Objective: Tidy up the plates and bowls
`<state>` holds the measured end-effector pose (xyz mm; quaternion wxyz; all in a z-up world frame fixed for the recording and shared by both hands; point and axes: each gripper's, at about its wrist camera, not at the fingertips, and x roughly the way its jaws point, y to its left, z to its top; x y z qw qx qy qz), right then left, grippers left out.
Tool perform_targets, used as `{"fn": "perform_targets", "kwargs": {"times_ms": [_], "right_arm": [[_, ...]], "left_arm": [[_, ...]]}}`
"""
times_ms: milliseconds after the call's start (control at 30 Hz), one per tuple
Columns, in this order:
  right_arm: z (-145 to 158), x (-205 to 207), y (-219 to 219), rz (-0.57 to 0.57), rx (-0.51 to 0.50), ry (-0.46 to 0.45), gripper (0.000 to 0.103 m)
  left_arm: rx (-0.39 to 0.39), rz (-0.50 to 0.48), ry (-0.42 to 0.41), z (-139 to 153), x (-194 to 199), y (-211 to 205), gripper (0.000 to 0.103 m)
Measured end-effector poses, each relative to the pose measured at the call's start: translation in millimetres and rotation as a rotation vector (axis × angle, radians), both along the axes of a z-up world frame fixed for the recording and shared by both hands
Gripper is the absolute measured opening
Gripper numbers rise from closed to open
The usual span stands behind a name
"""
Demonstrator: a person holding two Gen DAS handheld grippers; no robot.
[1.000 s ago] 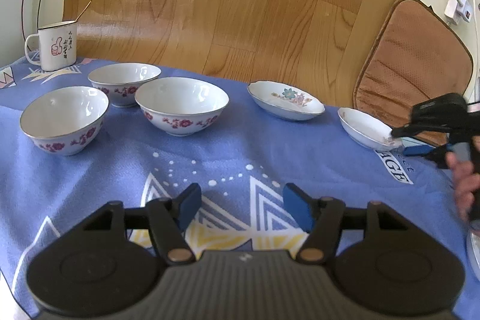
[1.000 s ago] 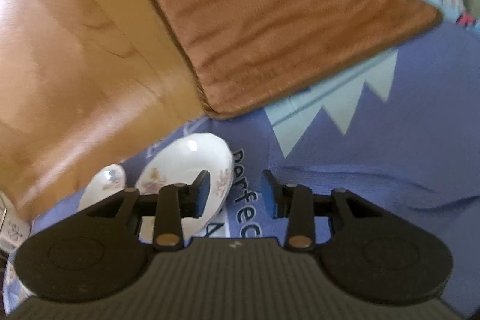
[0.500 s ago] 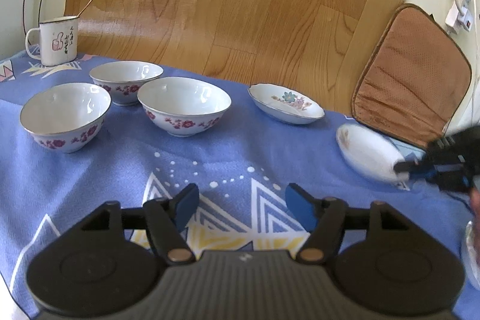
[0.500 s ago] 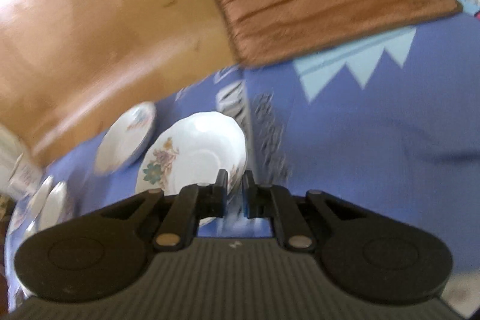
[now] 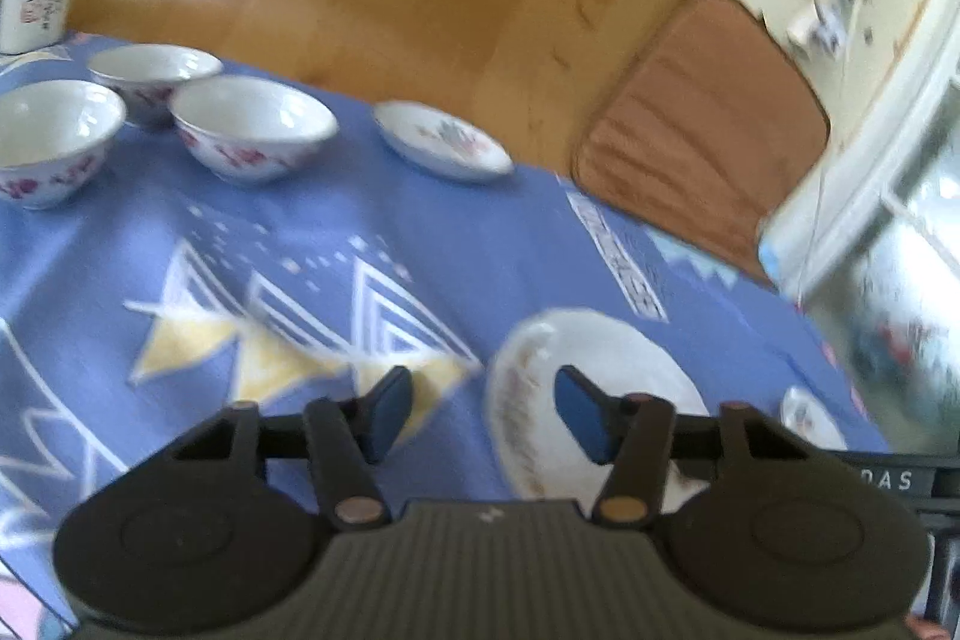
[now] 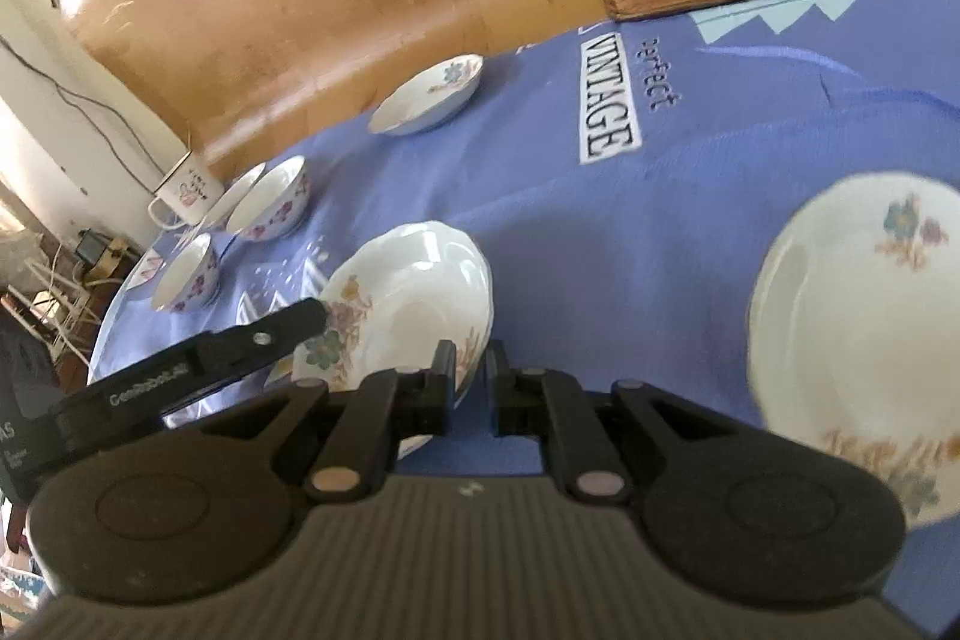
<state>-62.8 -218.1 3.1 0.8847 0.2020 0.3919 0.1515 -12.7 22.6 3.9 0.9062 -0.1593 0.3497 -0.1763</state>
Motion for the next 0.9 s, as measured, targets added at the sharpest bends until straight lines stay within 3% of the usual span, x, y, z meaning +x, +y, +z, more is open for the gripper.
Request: {"fn": "perform_targets", "kwargs": {"times_ms": [33,67,133,333,600,900], "right_arm": [[-2,0,1,0.006,0.0,0.006,0.012],[-2,0,1,0.008,0.002,0.002,0.012],[-1,-2,-1,0.007,0.008,-0.013,0.011],[14,-25,-33,-0.096,-0.01,-0.107,0.009],[25,-62,-102,-0.311,-0.063,-0.206,0.009],[0,-69,-132,-0.404,-0.101,-0.174,0.01]], "left_arm": [[0.026,0.005,-0.006,1,-2,-5,0.047],[0.037,0.003,-0.002,2,-2,-8,0.036],[0.004,-0.006,0.034,2,-2,-13,0.021],[-0.028,-0.095,0.007,19,-8,-51,0.021],[0.009,-0.286,-0.01,28,-8,-147,0.021],[0.096,-0.336,0.001,13,-13,-195,0.022]]}}
